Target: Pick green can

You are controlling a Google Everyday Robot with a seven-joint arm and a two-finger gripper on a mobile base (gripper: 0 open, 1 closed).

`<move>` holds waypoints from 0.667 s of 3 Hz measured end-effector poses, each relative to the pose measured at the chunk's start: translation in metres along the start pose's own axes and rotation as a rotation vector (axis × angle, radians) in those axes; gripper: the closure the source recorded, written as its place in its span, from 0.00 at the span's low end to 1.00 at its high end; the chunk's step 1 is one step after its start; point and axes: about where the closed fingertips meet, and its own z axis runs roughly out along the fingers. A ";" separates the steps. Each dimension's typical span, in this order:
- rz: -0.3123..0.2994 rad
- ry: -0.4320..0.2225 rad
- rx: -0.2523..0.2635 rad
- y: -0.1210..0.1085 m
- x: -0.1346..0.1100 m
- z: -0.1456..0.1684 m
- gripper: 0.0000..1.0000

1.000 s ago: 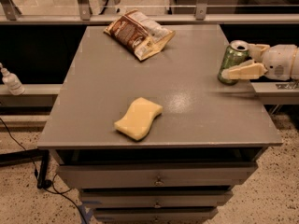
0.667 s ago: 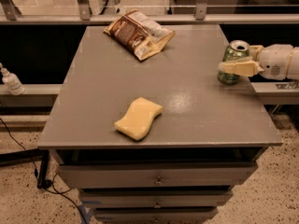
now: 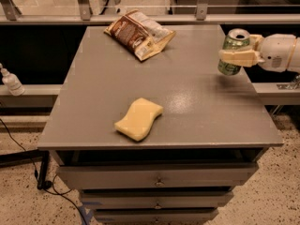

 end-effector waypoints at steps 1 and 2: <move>-0.046 -0.036 -0.002 0.001 -0.043 0.000 1.00; -0.052 -0.040 0.000 0.001 -0.048 0.000 1.00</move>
Offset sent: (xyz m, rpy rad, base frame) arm 0.0000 0.0094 0.0393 0.0035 -0.0524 0.0131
